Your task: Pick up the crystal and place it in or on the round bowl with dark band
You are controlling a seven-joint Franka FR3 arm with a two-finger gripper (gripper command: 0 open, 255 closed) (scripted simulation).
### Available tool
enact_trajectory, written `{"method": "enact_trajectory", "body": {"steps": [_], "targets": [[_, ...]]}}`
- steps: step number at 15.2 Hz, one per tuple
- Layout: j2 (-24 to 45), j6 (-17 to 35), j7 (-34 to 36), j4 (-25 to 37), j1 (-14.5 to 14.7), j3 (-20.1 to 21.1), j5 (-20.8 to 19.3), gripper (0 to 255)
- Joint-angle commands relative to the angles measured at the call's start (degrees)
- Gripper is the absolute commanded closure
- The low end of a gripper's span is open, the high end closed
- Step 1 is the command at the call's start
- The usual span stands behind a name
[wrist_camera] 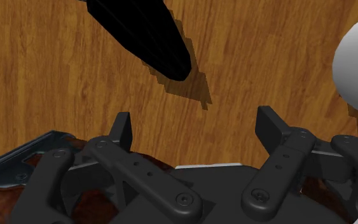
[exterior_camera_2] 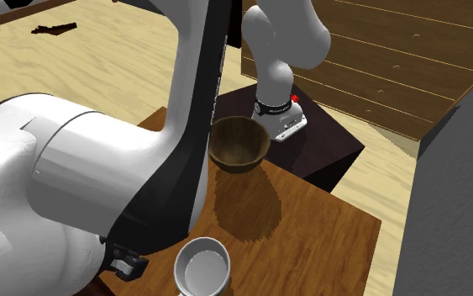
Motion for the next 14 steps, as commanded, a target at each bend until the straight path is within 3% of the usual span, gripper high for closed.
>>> {"method": "enact_trajectory", "body": {"steps": [1,10,11,14], "targets": [[0.28,1.46,0.29,-1.19,-0.22,-0.22,-0.41,0],[0.70,2.45,0.51,-1.78,-0.36,-0.43,-0.77,0],[0.70,2.45,0.51,-1.78,-0.36,-0.43,-0.77,255],[0.70,2.45,0.51,-1.78,-0.36,-0.43,-0.77,255]]}}
